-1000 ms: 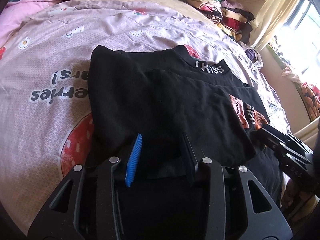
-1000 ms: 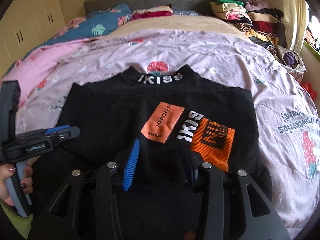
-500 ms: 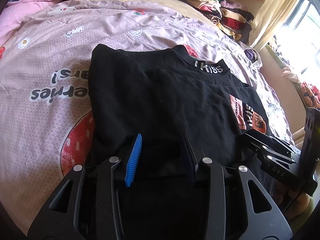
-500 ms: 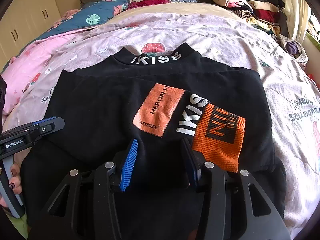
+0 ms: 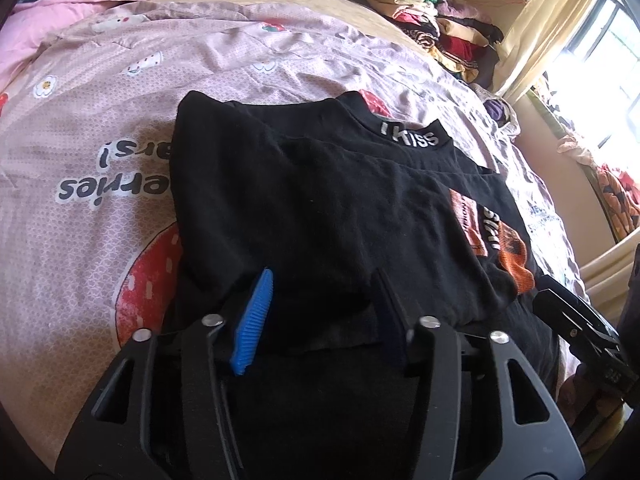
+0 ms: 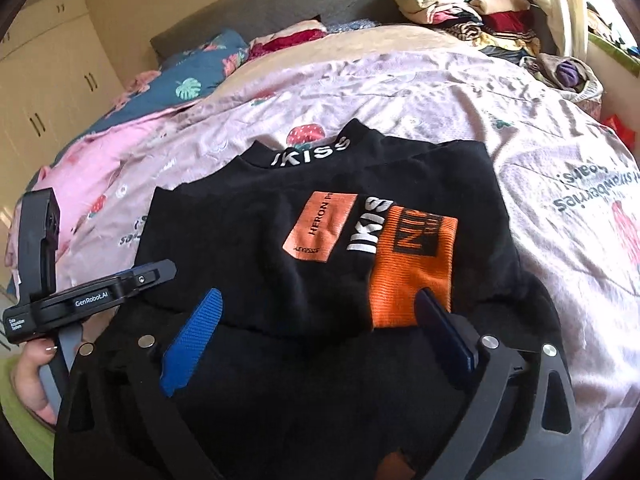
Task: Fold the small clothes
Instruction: 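Release the folded side with the right tool and smooth it flat, then move both open tools to the black sweatshirt's hem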
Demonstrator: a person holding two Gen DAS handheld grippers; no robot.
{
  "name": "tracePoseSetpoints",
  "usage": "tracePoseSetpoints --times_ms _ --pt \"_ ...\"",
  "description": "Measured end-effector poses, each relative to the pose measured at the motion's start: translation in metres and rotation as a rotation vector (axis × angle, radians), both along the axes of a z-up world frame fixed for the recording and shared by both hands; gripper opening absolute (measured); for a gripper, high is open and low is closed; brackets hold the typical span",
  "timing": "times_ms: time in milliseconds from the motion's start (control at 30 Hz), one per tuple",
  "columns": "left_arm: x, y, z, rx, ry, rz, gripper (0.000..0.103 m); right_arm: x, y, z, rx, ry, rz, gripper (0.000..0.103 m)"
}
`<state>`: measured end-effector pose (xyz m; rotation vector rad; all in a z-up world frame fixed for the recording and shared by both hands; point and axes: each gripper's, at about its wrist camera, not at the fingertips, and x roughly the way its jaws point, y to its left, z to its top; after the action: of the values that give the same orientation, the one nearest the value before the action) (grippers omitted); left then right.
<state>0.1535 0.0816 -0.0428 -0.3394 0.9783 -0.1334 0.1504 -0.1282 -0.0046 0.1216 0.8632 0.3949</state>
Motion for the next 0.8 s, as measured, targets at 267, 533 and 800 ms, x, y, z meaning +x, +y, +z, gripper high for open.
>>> tracePoseSetpoints --times_ms 267,533,800 --pt "-0.002 -0.008 0.004 0.01 -0.007 -0.022 0.067 -0.011 -0.001 0.007 0.012 -0.013 -0.007 0.098" --pt "-0.008 -0.006 0.014 -0.008 -0.029 -0.019 0.093 -0.018 -0.001 0.016 -0.007 -0.041 -0.014 0.098" --pt "-0.015 -0.008 0.021 0.006 -0.033 -0.014 0.093 -0.028 -0.001 0.029 -0.02 -0.073 -0.018 0.098"
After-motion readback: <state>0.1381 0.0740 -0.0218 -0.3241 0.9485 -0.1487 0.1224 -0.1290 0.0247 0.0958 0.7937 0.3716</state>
